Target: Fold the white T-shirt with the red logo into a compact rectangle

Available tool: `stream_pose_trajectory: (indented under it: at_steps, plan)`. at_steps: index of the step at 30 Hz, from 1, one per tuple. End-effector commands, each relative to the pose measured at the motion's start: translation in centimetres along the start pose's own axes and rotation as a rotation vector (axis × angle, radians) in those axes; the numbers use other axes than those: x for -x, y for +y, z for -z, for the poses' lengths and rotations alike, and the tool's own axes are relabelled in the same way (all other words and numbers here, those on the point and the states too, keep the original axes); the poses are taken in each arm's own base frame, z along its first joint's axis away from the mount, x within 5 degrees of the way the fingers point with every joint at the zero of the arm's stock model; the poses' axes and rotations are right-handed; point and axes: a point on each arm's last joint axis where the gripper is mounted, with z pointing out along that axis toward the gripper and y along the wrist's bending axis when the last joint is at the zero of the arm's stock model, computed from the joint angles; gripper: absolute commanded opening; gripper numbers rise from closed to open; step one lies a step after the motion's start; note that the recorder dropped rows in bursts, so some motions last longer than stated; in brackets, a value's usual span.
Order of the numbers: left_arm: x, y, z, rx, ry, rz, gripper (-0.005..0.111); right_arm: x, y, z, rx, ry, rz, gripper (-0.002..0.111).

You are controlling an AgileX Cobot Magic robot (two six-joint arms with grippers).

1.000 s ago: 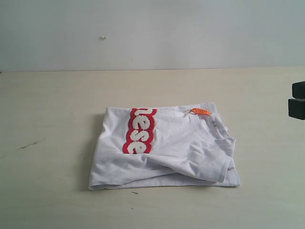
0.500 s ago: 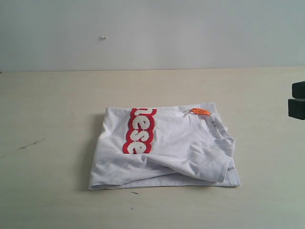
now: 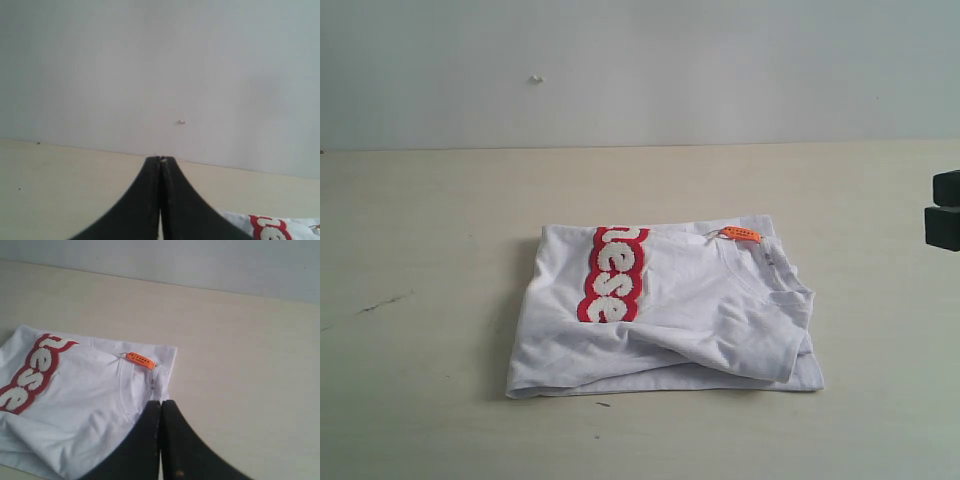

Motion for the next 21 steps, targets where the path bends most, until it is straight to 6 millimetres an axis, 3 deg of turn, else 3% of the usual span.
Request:
stream_pose_trajectory:
  at_steps: [1, 7, 21]
  plan:
    - [-2.1, 0.4, 0.2, 0.016, 0.039, 0.003, 0.0, -0.1, 0.0, 0.1, -0.001, -0.002, 0.007, 0.0]
    - [-5.1, 0.9, 0.4, 0.03, 0.185, 0.005, 0.0, -0.1, 0.0, 0.1, -0.001, -0.002, 0.007, 0.0]
    - [-6.5, 1.4, 0.9, 0.056, 0.317, -0.137, 0.0, -0.1, 0.0, 0.1, -0.001, -0.002, 0.007, 0.0]
